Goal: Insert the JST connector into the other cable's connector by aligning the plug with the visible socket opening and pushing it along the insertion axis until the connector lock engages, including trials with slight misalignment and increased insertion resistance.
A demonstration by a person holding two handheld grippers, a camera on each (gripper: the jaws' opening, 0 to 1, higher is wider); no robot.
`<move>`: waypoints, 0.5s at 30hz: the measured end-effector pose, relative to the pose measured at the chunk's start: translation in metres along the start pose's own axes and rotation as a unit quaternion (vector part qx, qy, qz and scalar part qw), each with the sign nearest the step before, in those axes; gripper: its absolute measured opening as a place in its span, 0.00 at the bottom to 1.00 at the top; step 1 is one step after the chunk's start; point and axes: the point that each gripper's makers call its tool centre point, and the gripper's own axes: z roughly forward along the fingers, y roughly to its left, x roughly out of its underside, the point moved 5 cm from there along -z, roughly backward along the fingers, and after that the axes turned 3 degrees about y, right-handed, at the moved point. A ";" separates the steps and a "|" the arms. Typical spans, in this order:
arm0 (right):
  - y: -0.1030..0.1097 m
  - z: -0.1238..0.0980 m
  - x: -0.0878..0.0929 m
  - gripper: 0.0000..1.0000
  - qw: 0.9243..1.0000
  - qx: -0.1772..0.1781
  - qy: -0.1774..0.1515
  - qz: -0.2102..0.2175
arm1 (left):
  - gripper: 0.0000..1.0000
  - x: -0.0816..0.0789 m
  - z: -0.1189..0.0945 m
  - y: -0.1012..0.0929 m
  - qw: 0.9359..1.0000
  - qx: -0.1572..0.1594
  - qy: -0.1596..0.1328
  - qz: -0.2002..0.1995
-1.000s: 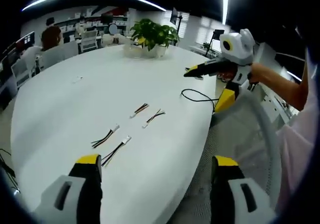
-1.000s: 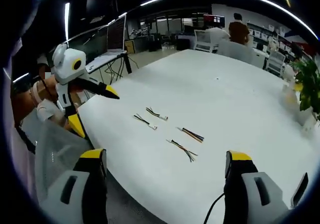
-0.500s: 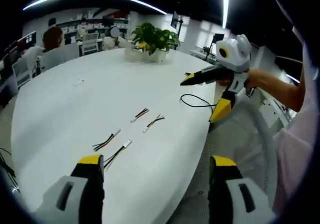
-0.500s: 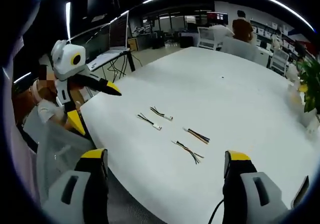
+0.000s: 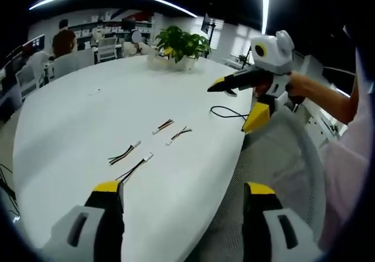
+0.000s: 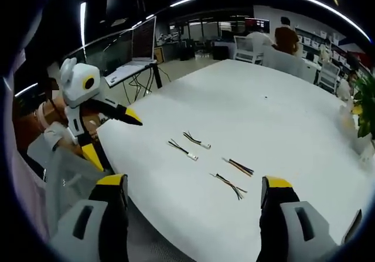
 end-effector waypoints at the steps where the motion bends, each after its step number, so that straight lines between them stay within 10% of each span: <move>1: 0.000 0.000 0.000 0.93 1.000 -0.002 0.004 -0.003 | 0.81 0.001 0.001 0.000 1.000 0.000 0.001 0.000; 15: -0.006 0.024 0.012 0.88 0.999 -0.028 0.015 -0.020 | 0.81 0.000 0.000 0.002 0.999 -0.030 -0.001 -0.013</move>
